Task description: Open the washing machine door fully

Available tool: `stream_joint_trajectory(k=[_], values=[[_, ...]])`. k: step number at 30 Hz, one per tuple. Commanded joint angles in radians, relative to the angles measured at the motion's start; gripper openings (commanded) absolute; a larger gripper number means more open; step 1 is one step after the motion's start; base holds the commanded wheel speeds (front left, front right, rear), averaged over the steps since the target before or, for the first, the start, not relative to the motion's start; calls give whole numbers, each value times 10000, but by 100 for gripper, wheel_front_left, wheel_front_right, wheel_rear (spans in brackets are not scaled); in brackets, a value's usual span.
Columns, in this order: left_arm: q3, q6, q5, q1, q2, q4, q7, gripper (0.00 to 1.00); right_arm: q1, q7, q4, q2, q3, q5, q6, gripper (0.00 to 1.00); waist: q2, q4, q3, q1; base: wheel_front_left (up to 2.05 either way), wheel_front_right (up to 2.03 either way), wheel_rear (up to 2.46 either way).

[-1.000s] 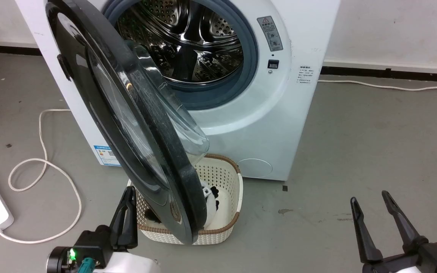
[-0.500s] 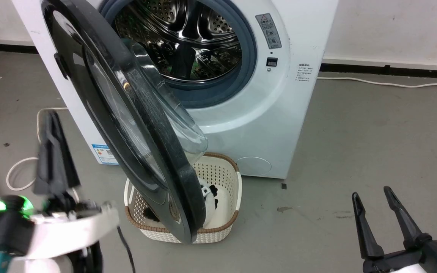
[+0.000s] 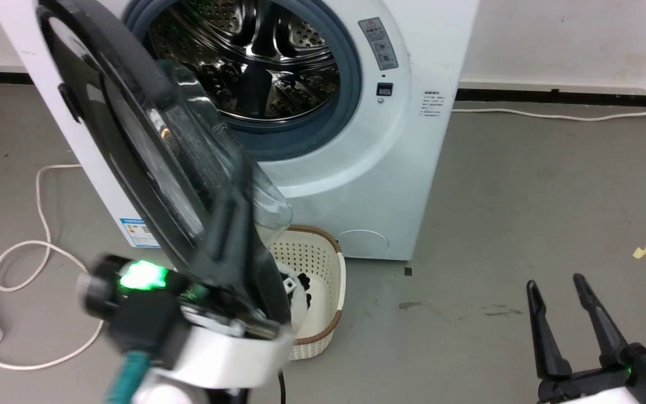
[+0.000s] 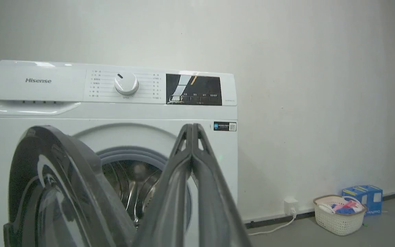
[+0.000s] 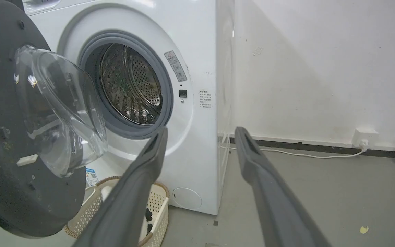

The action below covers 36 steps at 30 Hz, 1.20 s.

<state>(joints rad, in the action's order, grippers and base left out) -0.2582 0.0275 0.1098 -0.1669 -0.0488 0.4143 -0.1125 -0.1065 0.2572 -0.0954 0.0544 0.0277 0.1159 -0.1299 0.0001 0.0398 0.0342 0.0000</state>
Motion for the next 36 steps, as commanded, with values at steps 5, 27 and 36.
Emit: stream_joint_trajectory(k=[5,27,36], values=[[-1111,-34,-300,694,-30,-887,675,0,276,45,-11,-41,27,98,-8,100,-1,-189,139,0,0,0,0],[-664,752,598,1255,-361,-4488,620,0,168,45,210,-41,-54,63,-8,100,-1,727,117,0,0,0,0],[-525,846,727,1717,-675,-4401,759,0,-108,45,359,-41,-35,1,-8,100,-1,2572,-548,0,0,0,0]])
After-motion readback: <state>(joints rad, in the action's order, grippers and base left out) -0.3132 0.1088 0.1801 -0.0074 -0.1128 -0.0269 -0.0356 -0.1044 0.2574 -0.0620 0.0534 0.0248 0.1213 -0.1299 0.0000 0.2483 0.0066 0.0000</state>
